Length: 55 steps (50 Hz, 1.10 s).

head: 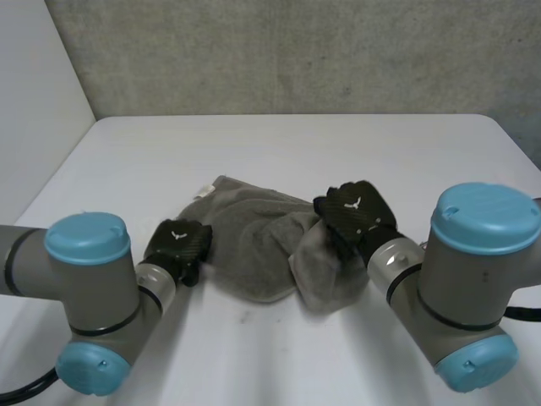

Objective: Fold the towel.

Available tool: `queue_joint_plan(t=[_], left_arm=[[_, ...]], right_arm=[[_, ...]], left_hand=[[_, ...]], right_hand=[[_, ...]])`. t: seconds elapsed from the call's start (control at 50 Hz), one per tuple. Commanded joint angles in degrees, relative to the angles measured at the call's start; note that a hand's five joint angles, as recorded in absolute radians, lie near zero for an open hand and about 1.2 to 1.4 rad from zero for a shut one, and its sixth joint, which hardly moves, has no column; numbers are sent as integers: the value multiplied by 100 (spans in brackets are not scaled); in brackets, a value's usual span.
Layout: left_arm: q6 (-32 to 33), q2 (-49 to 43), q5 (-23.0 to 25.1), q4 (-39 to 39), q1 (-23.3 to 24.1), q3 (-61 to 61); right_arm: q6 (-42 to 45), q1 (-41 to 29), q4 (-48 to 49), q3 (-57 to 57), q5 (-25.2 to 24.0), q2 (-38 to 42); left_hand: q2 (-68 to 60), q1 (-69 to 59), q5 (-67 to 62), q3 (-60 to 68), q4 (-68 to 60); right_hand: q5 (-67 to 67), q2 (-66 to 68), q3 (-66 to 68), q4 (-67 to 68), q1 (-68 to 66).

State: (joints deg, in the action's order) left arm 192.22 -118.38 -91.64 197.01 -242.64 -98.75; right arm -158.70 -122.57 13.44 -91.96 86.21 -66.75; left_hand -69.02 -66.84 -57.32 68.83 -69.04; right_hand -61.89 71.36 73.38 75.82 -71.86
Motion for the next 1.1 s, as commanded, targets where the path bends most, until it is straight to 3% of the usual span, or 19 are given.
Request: queue_joint_plan(t=[0.02,0.16,0.2,0.32,0.38,0.42,0.54,0.58,0.6,0.64,0.66,0.74,0.76,0.88,0.94,1.0,1.1], left_arm=[[-9,884,15,-49,-29,-249],[-26,2055,24,-66,-56,-461],[-53,2554,24,-58,-160,-478],[-62,2820,24,-40,-407,-452],[-70,2759,15,-49,-486,-382],[-62,2287,41,-14,-478,-347],[-70,1405,-3,-40,-372,-12],[-79,854,-20,-40,-363,250],[-79,851,-20,-40,-363,251],[-79,466,-47,-49,-363,540],[-79,465,-47,-49,-363,541],[-79,280,-55,-58,-372,743],[-79,280,-55,-58,-372,743],[-88,385,-47,-75,-451,647],[-97,491,-47,-84,-469,541],[-97,570,-47,-84,-469,480],[-97,676,-55,-84,-469,436]], right_arm=[[-82,303,-43,73,-7,-557],[-135,629,-421,187,-139,-1323],[-432,1057,-737,266,-340,-1709],[-1478,1937,-1027,468,-596,-1763],[-1576,2044,-1177,530,-693,-1605],[-1576,2079,-1553,827,-912,-888],[-1567,2035,-2170,1444,-1009,4],[-1602,2026,-2442,1986,-1044,633],[-1603,2026,-2443,1989,-1044,636],[-1559,2026,-2592,2479,-1018,1039],[-1559,2026,-2592,2481,-1018,1041],[-1532,2035,-2680,2736,-1001,1138],[-1532,2035,-2680,2736,-1000,1138],[-1084,2026,-2654,2332,-983,557],[-348,2009,-2514,1701,-983,-126],[-56,1930,-2487,1488,-992,-321],[743,781,-2312,856,-904,-568]], left_hand=[[-1098,-1316,-1268,1117,-1096],[-1098,-1316,-1268,1117,-1096],[-1098,-1316,-1268,1117,-1096],[-1098,-1316,-1268,1117,-1096],[-1098,-1316,-1268,1117,-1096],[-1098,-1316,-1268,1117,-1096],[-1098,-1316,-1268,1117,-1096],[-1098,-1316,-1268,1117,-1096],[-1098,-1316,-1268,1117,-1096],[-1098,-1316,-1268,1117,-1096],[-1098,-1316,-1268,1117,-1096],[-1098,-1316,-1268,1117,-1096],[-1098,-1316,-1268,1117,-1096],[-1098,-1316,-1268,1117,-1096],[-1098,-1316,-1268,1117,-1096],[-1098,-1316,-1268,1117,-1096],[-1098,-1316,-1268,1117,-1096]], right_hand=[[-380,432,230,-13,-382],[-582,634,432,189,-584],[-582,634,432,189,-584],[-481,534,332,88,-484],[-397,449,247,4,-399],[171,-119,-321,-564,169],[1706,-1653,-1855,-2099,1703],[2208,-2156,-2358,-2601,2206],[2211,-2158,-2360,-2604,2208],[3815,-3763,-3965,-4208,3813],[3825,-3773,-3975,-4218,3823],[6189,-6136,-6338,-6582,6186],[6189,-6136,-6338,-6582,6186],[6189,-6136,-6338,-6582,6186],[6189,-6136,-6338,-6582,6186],[6189,-6136,-6338,-6582,6186],[5946,-5894,-6096,-6339,5944]])
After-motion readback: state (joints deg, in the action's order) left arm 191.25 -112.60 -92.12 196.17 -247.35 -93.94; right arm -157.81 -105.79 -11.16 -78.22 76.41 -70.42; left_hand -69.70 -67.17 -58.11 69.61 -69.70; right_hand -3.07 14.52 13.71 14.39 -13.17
